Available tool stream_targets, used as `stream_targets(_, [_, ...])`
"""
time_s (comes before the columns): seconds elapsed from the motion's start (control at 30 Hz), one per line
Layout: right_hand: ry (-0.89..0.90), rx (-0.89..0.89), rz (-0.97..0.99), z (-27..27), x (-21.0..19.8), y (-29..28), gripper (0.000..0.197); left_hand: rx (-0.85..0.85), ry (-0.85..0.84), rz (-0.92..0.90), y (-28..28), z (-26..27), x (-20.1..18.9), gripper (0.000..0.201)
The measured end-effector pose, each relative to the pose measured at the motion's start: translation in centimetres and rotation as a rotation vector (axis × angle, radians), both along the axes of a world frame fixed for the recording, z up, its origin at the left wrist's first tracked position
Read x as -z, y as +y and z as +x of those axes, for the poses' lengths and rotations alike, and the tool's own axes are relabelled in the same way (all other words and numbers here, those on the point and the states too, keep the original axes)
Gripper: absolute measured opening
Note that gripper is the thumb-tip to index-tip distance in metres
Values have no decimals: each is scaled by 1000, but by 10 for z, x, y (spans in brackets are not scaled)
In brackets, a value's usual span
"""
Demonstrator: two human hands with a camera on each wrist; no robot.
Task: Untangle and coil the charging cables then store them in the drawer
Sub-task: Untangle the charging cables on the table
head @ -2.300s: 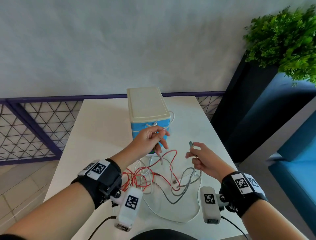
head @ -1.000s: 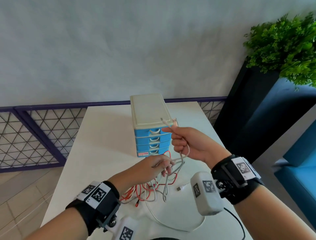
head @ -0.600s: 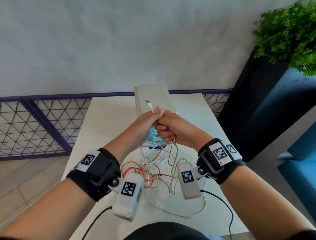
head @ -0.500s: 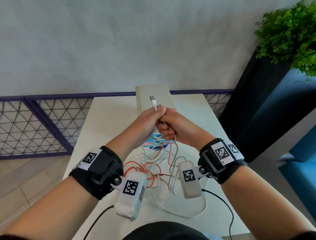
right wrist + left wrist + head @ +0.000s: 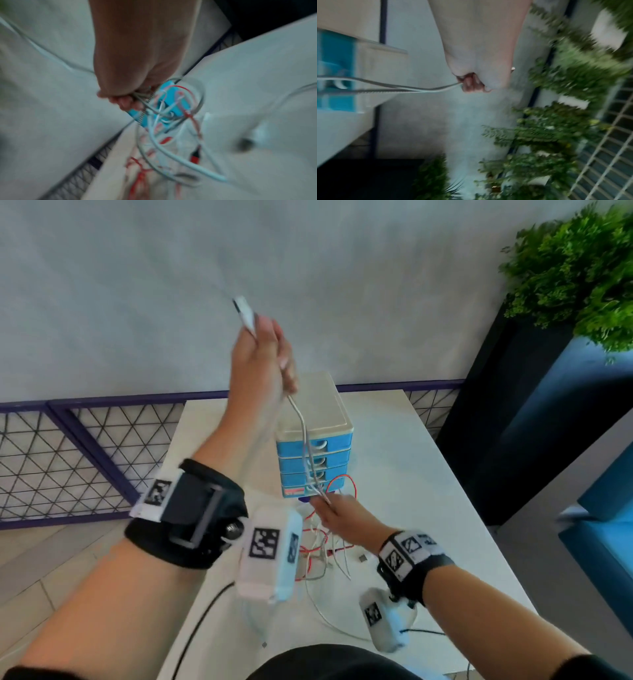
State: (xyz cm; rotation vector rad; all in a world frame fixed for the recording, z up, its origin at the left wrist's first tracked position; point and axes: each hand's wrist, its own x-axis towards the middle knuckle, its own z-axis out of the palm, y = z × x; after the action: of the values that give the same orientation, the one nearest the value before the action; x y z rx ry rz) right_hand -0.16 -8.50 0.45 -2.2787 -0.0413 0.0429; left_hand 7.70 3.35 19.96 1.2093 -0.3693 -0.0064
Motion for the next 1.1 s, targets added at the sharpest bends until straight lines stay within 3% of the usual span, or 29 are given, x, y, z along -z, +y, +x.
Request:
stream_targets(0.07, [17,24,-123,-8,21,-9,33,-25,-3,12,10,5,-10,32])
stream_targets(0.2, [126,-31,-628,-9,35,-35,39,-107,40,39,27,9,2,32])
stream_targets(0.27, [190,-71,-727,-19,45,-46,39,-134,34,5,39,15,-1,31])
stream_targets(0.47, [129,-15,-354,-17,60,-57,27,-124,33,42,47,13,4,31])
stream_targets(0.57, [82,-15,-119,-7,42,-57,53,-89,-12,132,42,9,12,30])
stream_targets(0.63, [186,-78,-19,-1,18,-62,77,-77,-19,189,39,8,20,29])
stream_targets(0.73, [306,-82,132,7,-12,-80,66,-72,-8,249,34,7,33,29])
stream_targets(0.83, [262,193,-15,13,-13,-95,29,-56,4,278,29,3,38,30])
stream_targets(0.9, [449,290,-262,13,0,-99,19,-49,11,299,26,-1,38,30])
stream_targets(0.97, [628,278,-406,6,14,-96,11,-42,10,324,26,-4,39,30])
stream_targets(1.1, [796,319,-213,-26,32,-77,28,-21,18,333,27,-9,41,29])
